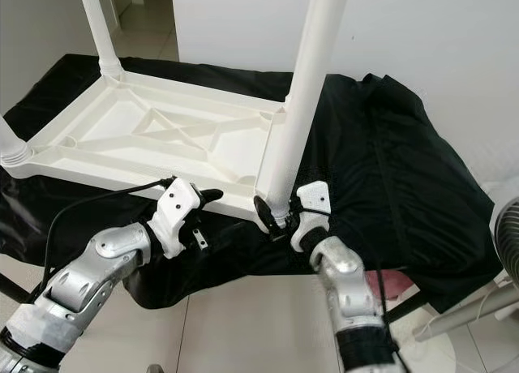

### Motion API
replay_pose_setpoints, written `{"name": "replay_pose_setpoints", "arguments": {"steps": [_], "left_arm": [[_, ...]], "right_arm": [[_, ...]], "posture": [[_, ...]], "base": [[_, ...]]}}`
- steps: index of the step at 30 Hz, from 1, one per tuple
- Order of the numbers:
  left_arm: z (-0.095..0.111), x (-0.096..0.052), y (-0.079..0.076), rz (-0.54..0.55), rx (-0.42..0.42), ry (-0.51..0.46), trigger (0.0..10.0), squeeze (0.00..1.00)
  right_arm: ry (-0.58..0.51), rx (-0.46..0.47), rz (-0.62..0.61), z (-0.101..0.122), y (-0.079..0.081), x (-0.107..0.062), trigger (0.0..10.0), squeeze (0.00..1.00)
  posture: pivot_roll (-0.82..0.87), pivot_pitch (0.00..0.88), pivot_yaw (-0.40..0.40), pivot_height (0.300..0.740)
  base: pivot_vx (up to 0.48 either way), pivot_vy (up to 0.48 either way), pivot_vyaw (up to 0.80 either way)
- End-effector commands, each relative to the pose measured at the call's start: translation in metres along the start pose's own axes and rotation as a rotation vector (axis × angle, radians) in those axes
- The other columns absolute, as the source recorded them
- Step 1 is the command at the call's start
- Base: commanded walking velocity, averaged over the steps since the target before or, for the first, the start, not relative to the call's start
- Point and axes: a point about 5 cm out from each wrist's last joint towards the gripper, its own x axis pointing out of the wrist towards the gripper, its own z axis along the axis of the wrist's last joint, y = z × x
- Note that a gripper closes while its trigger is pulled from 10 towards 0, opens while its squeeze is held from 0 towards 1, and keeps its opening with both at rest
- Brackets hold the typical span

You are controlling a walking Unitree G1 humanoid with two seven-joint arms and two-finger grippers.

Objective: Building children table

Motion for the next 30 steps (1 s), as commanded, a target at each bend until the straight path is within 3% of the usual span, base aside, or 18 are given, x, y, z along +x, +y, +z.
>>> {"name": "replay_pose_setpoints", "arguments": {"steps": [1,8,9,10,11,12,22,23,25,26,30], "left_arm": [[0.001,0.001,-0.002,-0.052,0.020,0.004,10.0,0.00],[0.000,0.001,-0.002,-0.049,0.025,0.006,10.0,0.00],[0.001,0.001,-0.003,-0.049,0.025,0.005,10.0,0.00],[0.001,0.000,-0.002,-0.048,0.026,0.004,10.0,0.00],[0.001,0.000,-0.002,-0.048,0.026,0.004,10.0,0.00],[0.001,0.001,-0.001,-0.048,0.027,0.006,10.0,0.00],[0.000,0.005,0.003,-0.061,0.043,0.011,10.0,0.00],[0.000,0.007,0.003,-0.066,0.044,0.010,10.0,0.00],[0.001,0.008,0.003,-0.070,0.043,0.009,10.0,0.00],[0.001,0.008,0.002,-0.077,0.041,0.007,10.0,0.00],[0.002,0.009,0.001,-0.086,0.036,0.007,10.0,0.00]], "right_arm": [[0.008,-0.007,0.048,-0.002,0.000,0.002,10.0,0.00],[0.010,-0.047,0.122,-0.001,-0.003,0.010,10.0,0.00],[0.012,-0.047,0.137,-0.001,-0.003,0.011,7.2,0.00],[0.014,-0.046,0.151,-0.002,-0.004,0.011,3.0,0.00],[0.014,-0.046,0.151,-0.002,-0.004,0.011,3.0,0.00],[0.015,-0.043,0.156,-0.003,-0.005,0.012,0.0,0.00],[0.017,-0.004,0.196,-0.012,-0.004,0.004,0.0,0.00],[0.018,0.008,0.189,-0.014,-0.004,0.001,4.7,0.00],[0.020,0.013,0.181,-0.015,-0.004,-0.001,4.7,0.00],[0.019,0.018,0.175,-0.016,-0.004,-0.004,10.0,0.00],[0.016,0.023,0.158,-0.017,-0.004,-0.006,10.0,0.00]], "posture": [[-0.02,0.034,-0.054,0.740],[0.00,0.024,-0.064,0.740],[0.01,0.022,-0.065,0.740],[0.01,0.020,-0.065,0.740],[0.01,0.020,-0.065,0.740],[0.01,0.019,-0.065,0.740],[-0.01,0.007,-0.051,0.740],[-0.01,0.014,-0.046,0.740],[-0.02,0.017,-0.044,0.740],[-0.02,0.023,-0.040,0.740],[-0.03,0.032,-0.034,0.740]], "base": [[0.000,0.000,0.00],[0.000,0.000,0.00],[0.000,0.000,0.00],[0.000,0.000,0.00],[0.000,0.000,0.00],[0.000,0.000,0.00],[0.000,0.000,0.00],[0.000,0.000,0.00],[0.000,0.000,0.00],[0.000,0.000,0.00],[0.000,0.000,0.00]]}}
